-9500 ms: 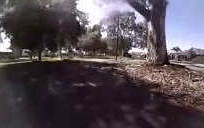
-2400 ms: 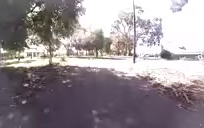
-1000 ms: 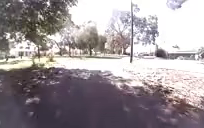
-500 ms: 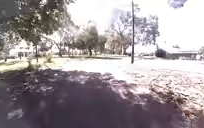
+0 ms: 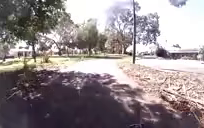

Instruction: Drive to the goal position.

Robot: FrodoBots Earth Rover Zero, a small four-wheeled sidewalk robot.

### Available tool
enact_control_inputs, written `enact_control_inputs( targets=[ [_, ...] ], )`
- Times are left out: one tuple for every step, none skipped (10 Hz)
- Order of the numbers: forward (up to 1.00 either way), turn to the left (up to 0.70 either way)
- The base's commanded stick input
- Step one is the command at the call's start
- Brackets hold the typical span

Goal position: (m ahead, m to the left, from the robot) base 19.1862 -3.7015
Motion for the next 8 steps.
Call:
enact_control_inputs(
  targets=[
    [0.7,0.35],
    [0.7,0.35],
    [0.7,0.27],
    [0.7,0.17],
    [0.7,0.07],
    [0.7,0.0],
    [0.7,0.0],
    [0.7,0.0]
  ],
)
